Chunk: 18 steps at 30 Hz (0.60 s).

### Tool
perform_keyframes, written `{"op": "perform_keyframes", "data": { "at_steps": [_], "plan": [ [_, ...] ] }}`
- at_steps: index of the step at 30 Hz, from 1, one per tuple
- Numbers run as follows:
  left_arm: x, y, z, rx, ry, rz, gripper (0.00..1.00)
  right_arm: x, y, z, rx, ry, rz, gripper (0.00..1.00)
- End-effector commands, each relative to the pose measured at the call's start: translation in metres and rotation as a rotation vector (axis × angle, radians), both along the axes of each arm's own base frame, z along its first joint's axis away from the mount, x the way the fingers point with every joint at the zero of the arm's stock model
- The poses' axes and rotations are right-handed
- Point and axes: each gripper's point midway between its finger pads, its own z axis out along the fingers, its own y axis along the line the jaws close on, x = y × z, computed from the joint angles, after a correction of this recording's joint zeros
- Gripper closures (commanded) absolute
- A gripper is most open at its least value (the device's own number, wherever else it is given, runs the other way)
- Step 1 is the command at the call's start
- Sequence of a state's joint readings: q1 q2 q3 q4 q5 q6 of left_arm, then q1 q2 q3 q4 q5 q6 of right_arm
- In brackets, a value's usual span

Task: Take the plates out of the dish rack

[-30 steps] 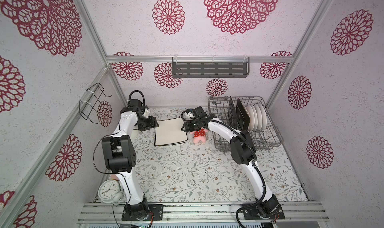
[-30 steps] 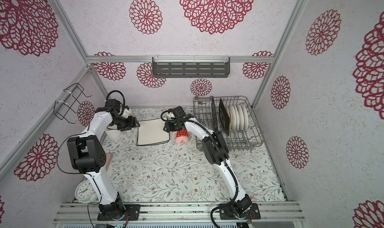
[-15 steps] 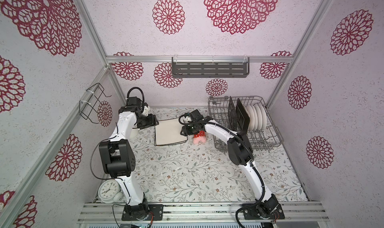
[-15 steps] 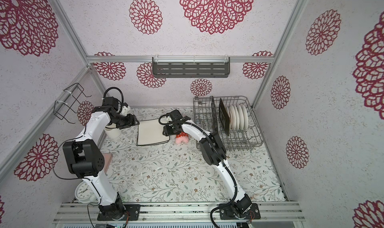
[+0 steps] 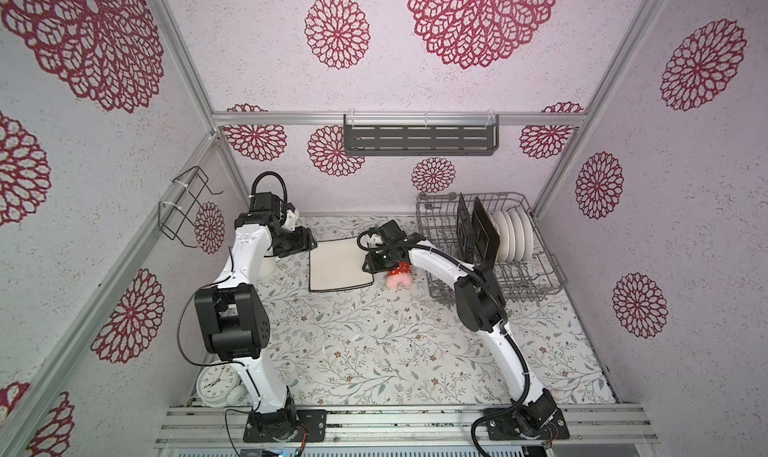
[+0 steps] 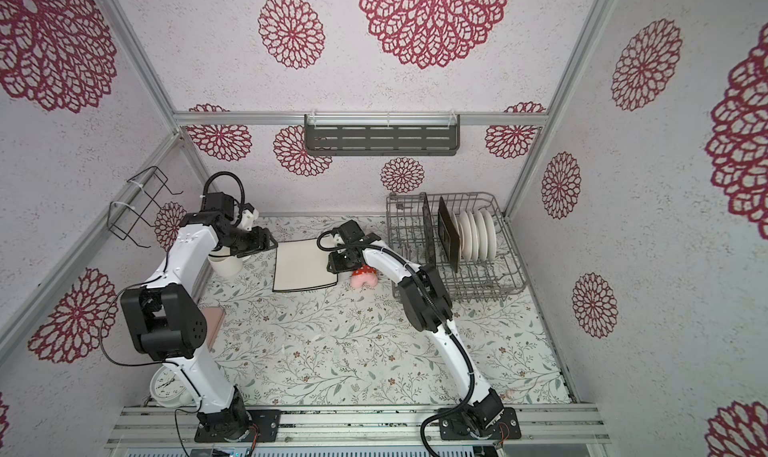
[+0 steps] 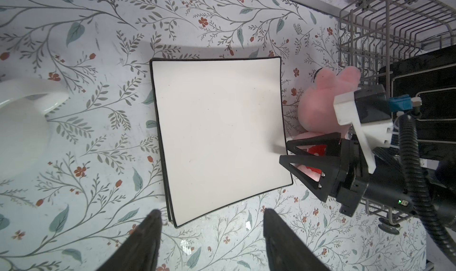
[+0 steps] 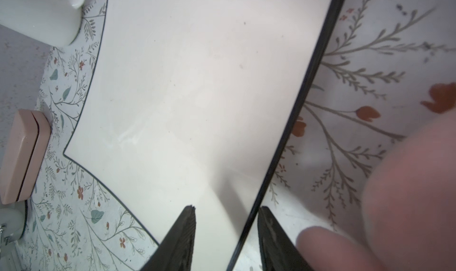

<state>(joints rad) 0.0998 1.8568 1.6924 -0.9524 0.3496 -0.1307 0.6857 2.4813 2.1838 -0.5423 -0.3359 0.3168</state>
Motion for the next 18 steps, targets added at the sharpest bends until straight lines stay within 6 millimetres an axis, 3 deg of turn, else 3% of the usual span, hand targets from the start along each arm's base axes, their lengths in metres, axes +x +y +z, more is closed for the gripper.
{"op": "perform_keyframes", "data": {
  "at_steps": [1, 10, 18],
  "plan": [
    [-0.001, -0.002, 0.015, 0.005, -0.051, -0.023, 0.32, -0.010, 0.007, 0.011, 0.005, 0.008, 0.018, 0.57],
    [-0.002, -0.002, 0.018, 0.008, -0.058, -0.022, 0.32, -0.008, -0.003, 0.013, -0.033, -0.020, 0.000, 0.56],
    [-0.001, -0.002, 0.022, 0.004, -0.071, -0.022, 0.31, 0.013, -0.025, 0.047, -0.054, -0.141, -0.061, 0.39]
  ]
}}
